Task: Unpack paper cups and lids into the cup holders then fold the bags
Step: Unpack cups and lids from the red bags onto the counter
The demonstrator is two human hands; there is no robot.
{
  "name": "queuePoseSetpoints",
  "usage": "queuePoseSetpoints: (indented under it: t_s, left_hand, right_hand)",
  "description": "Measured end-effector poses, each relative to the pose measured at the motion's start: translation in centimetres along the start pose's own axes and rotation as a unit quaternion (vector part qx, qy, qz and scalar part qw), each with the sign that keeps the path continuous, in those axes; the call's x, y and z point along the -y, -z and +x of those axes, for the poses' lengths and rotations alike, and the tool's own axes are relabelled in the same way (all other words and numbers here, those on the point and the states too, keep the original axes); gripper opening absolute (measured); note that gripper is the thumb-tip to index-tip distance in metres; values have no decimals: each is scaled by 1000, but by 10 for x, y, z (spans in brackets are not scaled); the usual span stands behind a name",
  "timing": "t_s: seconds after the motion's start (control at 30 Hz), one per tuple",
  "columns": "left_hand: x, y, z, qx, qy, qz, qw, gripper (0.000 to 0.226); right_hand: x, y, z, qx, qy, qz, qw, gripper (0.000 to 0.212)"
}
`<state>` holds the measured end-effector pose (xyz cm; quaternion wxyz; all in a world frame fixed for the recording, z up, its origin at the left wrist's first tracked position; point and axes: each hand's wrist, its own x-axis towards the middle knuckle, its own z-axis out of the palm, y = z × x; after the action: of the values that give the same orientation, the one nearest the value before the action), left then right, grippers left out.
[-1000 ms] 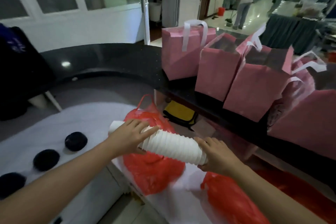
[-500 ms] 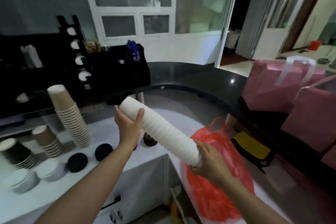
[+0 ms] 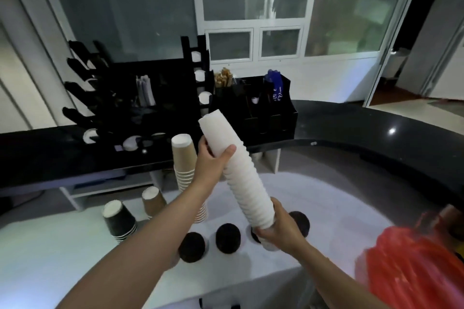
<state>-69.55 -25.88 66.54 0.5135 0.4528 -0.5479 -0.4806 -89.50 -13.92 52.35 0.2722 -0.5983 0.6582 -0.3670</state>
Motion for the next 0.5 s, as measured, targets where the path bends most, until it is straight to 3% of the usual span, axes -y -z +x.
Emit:
queuePoseSetpoints:
  t_s: [0.13,0.3,0.5]
  left_hand:
    - [-8,8,34,18,-35,42,998,99]
    - [-15,-1,60,39,-75,107,991,70]
    - [13,-25,85,18,-66,162,984,83]
  right_hand:
    - [8,-23,50,21,-30,29,999,81]
    - [6,-35,111,72,-23,53,996,89]
    - [-15,-50,166,112,-34,79,990,102]
